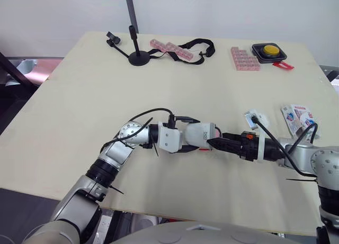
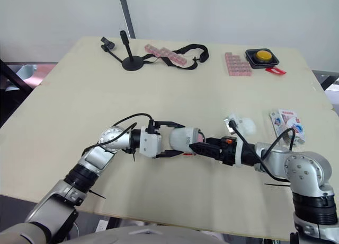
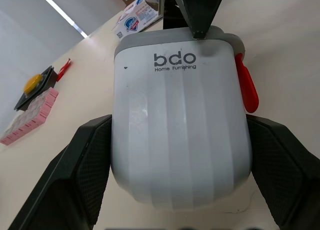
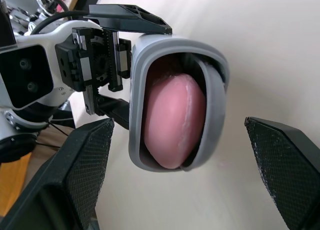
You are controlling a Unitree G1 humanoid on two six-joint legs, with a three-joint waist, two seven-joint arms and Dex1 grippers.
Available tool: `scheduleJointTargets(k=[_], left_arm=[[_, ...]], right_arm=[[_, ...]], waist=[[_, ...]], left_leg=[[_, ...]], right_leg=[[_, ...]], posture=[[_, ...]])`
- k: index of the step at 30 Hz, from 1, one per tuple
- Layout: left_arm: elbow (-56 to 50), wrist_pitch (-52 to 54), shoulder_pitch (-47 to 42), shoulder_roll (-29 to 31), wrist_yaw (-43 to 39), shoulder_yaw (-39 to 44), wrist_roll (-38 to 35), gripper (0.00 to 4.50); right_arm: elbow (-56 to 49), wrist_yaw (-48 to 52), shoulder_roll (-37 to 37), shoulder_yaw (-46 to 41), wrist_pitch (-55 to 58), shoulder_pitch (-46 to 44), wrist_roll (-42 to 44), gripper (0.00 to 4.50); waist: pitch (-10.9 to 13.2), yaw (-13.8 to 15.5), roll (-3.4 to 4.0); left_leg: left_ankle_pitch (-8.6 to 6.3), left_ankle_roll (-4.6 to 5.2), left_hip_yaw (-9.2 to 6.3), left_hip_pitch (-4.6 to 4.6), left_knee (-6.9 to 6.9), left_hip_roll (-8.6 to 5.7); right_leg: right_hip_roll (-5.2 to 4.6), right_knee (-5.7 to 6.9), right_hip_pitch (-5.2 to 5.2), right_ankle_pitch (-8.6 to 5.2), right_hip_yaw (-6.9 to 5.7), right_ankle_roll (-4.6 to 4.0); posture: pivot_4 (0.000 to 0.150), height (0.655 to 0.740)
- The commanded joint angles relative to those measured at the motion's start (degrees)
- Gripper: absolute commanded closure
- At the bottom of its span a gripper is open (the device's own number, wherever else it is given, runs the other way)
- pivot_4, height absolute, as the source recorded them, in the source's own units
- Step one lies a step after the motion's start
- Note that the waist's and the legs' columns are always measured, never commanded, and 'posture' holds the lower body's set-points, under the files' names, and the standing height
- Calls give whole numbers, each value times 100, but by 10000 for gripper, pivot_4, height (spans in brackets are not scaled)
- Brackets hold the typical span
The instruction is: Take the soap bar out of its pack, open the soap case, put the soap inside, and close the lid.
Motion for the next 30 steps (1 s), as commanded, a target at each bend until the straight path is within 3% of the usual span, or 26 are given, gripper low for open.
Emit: scheduleJointTargets(k=[1,15,23,30], left_arm=[[-180,-94,-74,-12,95,28,-93,10337],[-123,-98,-159,-36,48,-8,-124,10337],[-87,-23,-189,-74,101,38,-144,10337],[-61,45,-194,-102,153,49,-159,10337]], right_arm=[[-100,-27,1,17,-27,27,186,293],[56,-271,359,89,-216,-9,246,293],[195,-309,413,113,-201,-118,302,23928],[204,-359,429,128,-210,-144,439,24247]], waist=[[0,4,0],[0,0,0],[0,-5,0],[0,-1,0]], left_leg=[[0,0,0,0,0,0],[0,-1,0,-1,0,1],[0,-1,0,-1,0,2],[0,-1,0,-3,0,1]], right_leg=[[0,0,0,0,-1,0],[0,-1,-1,0,-2,0],[1,0,-1,0,-2,0],[0,0,-1,0,-4,0]], posture=[[1500,7385],[1500,7385],[1500,7385],[1500,7385]])
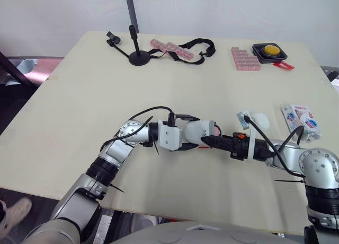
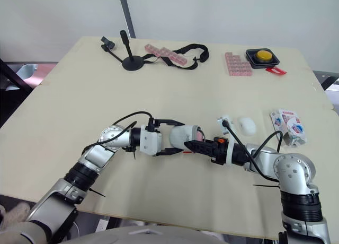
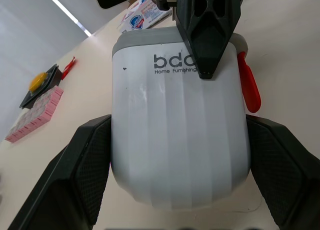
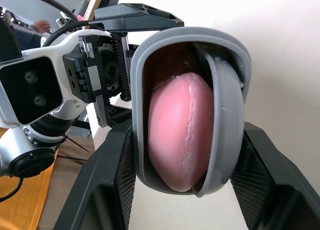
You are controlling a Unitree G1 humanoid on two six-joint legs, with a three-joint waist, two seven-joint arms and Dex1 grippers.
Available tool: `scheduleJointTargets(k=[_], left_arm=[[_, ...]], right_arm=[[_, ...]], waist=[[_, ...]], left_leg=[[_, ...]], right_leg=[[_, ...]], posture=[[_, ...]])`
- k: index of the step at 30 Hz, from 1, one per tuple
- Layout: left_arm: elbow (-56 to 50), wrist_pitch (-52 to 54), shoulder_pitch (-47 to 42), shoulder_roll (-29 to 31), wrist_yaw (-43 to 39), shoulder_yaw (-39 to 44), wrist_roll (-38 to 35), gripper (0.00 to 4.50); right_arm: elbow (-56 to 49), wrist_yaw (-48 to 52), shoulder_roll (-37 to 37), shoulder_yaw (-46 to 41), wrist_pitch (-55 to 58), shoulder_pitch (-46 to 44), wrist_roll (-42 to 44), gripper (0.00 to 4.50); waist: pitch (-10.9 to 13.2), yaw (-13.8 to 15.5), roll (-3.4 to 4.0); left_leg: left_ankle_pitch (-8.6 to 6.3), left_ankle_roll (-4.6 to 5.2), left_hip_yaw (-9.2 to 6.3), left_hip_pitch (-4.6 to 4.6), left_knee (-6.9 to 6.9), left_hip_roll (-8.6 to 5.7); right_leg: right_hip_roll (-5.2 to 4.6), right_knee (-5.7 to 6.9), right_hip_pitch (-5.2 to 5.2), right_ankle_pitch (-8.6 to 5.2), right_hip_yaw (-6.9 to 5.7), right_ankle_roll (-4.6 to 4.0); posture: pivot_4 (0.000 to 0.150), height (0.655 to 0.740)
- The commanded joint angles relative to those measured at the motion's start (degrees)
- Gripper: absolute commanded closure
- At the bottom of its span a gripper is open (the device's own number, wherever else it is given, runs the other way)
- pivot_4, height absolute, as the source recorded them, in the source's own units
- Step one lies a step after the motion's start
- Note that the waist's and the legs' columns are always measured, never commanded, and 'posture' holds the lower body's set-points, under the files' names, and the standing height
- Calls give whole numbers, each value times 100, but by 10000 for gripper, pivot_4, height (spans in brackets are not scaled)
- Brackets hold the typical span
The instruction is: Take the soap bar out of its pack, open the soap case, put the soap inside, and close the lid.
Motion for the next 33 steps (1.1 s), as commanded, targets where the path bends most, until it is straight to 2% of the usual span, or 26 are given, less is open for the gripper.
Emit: scheduleJointTargets(k=[1,6,8,17,23,24,26,30,33], left_arm=[[-85,27,-117,-86,85,60,-170,10337],[-157,474,-90,-133,-62,79,-398,10337],[-222,666,-78,-156,-139,98,-530,182],[-444,1511,-139,52,-740,254,-1173,75],[-807,3181,-231,517,-1373,452,-2017,75],[-867,4006,-344,658,-1419,486,-2231,75],[-983,5003,-513,811,-1442,533,-2498,75],[-1311,6016,-808,726,-1274,571,-2807,75],[-1534,6358,-931,528,-1123,530,-2893,75]], right_arm=[[-74,-60,5,-27,-47,-82,202,24247],[-133,-84,-21,-5,-26,-54,313,24247],[-158,-81,-32,21,-27,-50,332,24247],[-331,119,-379,228,-127,-129,-2,24247],[-685,685,-1337,795,-434,-489,-931,24247],[-866,808,-1656,1017,-481,-779,-1218,24247],[-1209,1100,-2214,1492,-639,-1215,-1759,24247],[-1730,1702,-3057,2426,-861,-2007,-2600,24247],[-1910,2190,-3516,3100,-1010,-2592,-3226,24247]], waist=[[0,-1,0],[0,1,0],[0,-1,0],[0,2,0],[1,0,1],[2,0,3],[13,-9,21],[19,21,30],[20,46,29]], left_leg=[[0,0,0,0,0,0],[0,0,0,0,0,0],[0,0,0,0,0,0],[0,0,0,0,0,0],[0,-1,0,0,-1,2],[0,-1,0,-2,-1,2],[0,-1,3,-4,1,-1],[0,-5,2,-4,0,4],[-3,-6,1,-15,0,-3]], right_leg=[[0,0,0,0,0,0],[0,0,0,0,0,0],[0,0,0,0,0,0],[1,0,-1,0,1,0],[4,-1,-4,0,2,0],[4,-1,-6,0,3,0],[10,7,-14,1,-2,2],[20,3,-10,1,8,2],[29,-8,-8,1,5,3]], posture=[[1500,7385],[1500,7385],[1500,7385],[1500,7385],[1500,7385],[1500,7385],[1500,7385],[1500,7385],[1500,7385]])
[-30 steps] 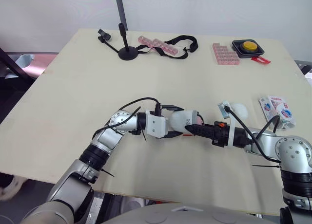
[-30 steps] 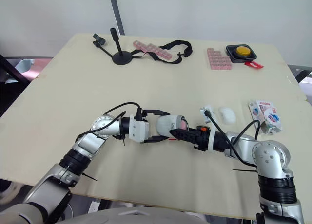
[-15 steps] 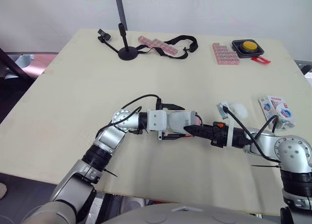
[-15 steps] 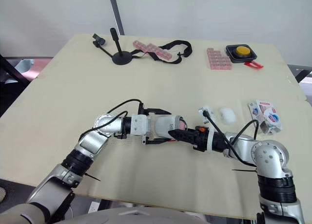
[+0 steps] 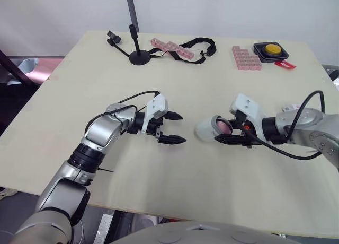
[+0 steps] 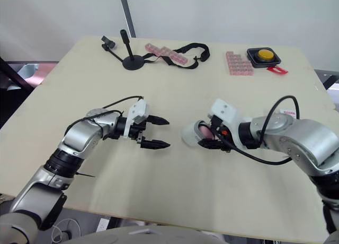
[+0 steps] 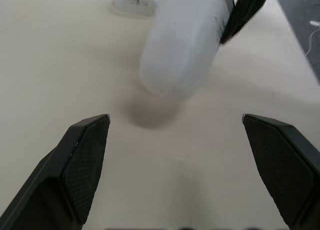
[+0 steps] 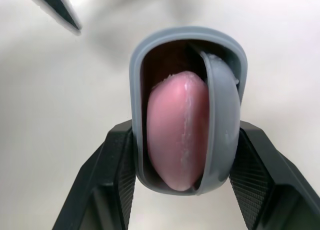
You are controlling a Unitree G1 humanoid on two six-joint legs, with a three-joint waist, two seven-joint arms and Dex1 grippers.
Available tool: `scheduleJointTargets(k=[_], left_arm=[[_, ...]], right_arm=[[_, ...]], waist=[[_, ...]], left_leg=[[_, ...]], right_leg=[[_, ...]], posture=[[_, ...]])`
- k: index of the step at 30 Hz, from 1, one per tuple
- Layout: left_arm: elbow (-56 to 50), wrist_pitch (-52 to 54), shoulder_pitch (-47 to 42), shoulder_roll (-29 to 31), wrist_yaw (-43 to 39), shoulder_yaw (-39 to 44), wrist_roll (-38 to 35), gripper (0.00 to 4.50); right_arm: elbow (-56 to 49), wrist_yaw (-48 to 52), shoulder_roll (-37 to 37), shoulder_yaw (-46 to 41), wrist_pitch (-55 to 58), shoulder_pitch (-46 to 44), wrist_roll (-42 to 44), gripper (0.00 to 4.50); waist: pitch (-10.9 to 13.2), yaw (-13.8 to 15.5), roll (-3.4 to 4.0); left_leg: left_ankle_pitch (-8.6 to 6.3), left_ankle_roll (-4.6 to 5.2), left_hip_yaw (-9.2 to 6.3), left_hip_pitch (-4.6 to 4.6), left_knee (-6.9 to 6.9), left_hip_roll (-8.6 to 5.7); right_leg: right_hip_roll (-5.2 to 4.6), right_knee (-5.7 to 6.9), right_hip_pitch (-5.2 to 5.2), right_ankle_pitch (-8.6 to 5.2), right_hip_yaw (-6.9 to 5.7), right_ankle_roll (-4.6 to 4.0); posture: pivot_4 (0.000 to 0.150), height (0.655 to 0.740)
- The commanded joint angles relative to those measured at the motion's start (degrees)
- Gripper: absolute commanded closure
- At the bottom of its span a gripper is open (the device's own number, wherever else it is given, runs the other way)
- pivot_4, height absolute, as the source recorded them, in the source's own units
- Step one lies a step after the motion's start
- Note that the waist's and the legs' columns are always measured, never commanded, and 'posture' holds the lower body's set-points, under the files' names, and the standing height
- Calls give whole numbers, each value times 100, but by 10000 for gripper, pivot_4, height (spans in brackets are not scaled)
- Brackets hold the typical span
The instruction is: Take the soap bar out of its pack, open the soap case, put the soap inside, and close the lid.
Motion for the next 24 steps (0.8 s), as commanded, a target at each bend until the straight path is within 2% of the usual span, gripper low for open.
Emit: scheduleJointTargets(k=[1,6,13,19,24], left_arm=[[-379,316,-179,-250,207,29,-169,75],[-449,2,-218,-573,354,-362,189,75],[-238,-1053,-74,-846,503,-790,803,75],[26,-1747,-38,-1051,500,-867,1081,75],[222,-1804,-64,-1181,539,-824,1112,75]], right_arm=[[-317,631,-460,658,-204,-592,-733,24247],[-467,1306,-807,1430,-161,-1326,-1406,24247],[-108,1695,-500,2054,-141,-1978,-2120,24247],[-145,2097,-383,2174,-255,-2035,-2319,24247],[-209,2400,-386,2190,-335,-2051,-2439,24247]], waist=[[0,13,-1],[2,15,-2],[2,-57,0],[2,-28,0],[2,-33,0]], left_leg=[[-1,0,0,-1,2,-1],[-3,-2,0,-4,4,2],[-2,-2,1,-1,11,6],[-2,0,1,-3,25,9],[-2,2,1,-1,32,11]], right_leg=[[0,0,1,0,1,0],[6,-1,2,0,2,2],[7,13,2,0,7,1],[1,18,2,0,5,1],[-7,30,1,-1,8,0]], posture=[[1500,7385],[1500,7385],[1500,7385],[1500,7385],[1500,7385]])
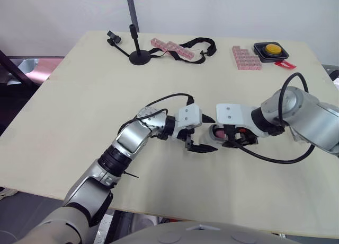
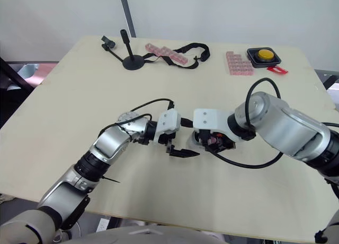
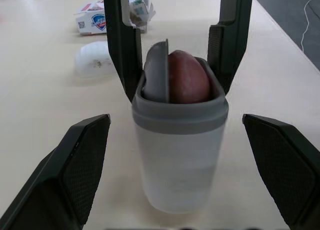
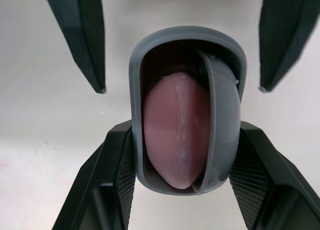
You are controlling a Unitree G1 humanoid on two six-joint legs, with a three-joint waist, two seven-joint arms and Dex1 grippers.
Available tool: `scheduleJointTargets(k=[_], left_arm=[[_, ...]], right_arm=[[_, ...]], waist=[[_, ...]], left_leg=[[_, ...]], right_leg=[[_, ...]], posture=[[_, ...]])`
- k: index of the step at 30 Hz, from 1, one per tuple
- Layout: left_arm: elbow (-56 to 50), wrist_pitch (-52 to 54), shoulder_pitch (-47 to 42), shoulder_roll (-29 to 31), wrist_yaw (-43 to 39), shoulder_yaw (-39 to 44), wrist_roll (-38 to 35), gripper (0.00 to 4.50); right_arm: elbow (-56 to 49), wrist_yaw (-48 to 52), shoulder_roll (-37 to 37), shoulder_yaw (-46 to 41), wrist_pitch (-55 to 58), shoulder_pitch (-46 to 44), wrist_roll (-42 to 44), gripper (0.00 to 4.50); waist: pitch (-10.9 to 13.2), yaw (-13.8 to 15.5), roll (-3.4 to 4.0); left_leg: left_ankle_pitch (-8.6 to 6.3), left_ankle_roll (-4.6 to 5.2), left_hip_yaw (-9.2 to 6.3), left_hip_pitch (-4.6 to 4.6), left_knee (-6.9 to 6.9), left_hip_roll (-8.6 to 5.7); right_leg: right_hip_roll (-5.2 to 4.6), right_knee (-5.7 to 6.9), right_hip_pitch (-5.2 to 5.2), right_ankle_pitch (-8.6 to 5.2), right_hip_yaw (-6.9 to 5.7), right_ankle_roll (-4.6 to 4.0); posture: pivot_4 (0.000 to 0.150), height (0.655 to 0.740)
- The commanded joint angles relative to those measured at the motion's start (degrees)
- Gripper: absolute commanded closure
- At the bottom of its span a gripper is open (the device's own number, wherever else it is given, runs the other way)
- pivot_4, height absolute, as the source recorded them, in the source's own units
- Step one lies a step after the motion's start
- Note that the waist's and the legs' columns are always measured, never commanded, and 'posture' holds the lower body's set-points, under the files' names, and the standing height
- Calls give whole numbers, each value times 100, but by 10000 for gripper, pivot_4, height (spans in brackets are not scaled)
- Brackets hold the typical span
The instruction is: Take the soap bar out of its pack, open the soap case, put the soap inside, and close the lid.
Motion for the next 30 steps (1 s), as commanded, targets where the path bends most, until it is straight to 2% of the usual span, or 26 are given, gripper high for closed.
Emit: scheduleJointTargets(k=[1,13,30], left_arm=[[36,-56,-44,-82,48,115,-16,75],[-6,623,-114,-319,0,314,-347,75],[179,504,-137,-335,87,229,-63,75]], right_arm=[[-162,179,-33,-81,-97,-146,-162,24247],[-98,332,31,-26,-286,-102,-670,24247],[-107,459,100,-114,-297,41,-861,24247]], waist=[[0,-8,0],[0,-10,0],[0,-12,0]], left_leg=[[0,0,0,1,1,1],[0,1,1,1,11,2],[1,1,2,1,13,2]], right_leg=[[-2,3,0,0,0,0],[-6,15,-4,0,8,-1],[-6,21,-7,-1,12,-2]], posture=[[1500,7385],[1500,7385],[1500,7385]])
